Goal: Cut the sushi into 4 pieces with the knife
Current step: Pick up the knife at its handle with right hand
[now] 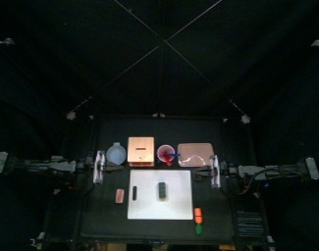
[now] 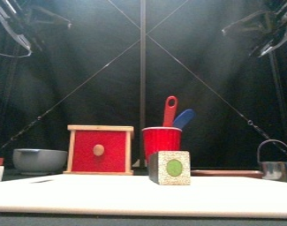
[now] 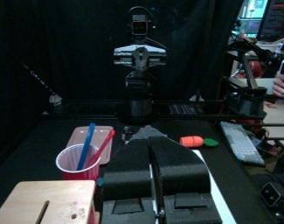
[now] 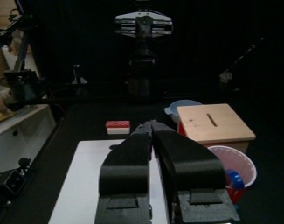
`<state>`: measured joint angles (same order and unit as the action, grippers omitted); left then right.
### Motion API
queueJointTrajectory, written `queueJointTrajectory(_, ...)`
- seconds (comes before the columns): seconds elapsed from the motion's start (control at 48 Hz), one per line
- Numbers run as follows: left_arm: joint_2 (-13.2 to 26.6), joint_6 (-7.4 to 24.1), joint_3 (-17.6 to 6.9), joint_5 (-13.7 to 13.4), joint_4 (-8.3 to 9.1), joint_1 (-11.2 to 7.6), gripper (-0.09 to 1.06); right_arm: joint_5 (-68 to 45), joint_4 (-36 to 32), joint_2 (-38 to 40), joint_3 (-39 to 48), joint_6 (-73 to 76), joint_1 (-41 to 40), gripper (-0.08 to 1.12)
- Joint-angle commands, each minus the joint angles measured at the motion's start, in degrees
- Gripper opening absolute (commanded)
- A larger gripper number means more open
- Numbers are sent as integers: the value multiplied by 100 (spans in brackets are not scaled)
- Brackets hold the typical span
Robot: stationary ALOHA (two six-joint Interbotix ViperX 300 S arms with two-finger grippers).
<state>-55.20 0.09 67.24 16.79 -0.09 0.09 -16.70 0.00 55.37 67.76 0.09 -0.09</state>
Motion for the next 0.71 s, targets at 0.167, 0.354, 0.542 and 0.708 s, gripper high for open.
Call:
queueJointTrajectory(0.167,738,-35,-88,448,-26,-123,2,563,703,-536,-615,149,-149,7)
queueJointTrajectory(0.354,1310,-26,-132,861,-79,-290,2,2065,721,-1512,-1670,158,-387,11)
queueJointTrajectory(0.542,1670,-35,-141,923,-79,-457,3,3498,466,-2426,-2874,149,-519,27)
queueJointTrajectory(0.708,1740,-26,-132,923,-167,-475,3,4474,97,-3164,-3771,158,-615,54)
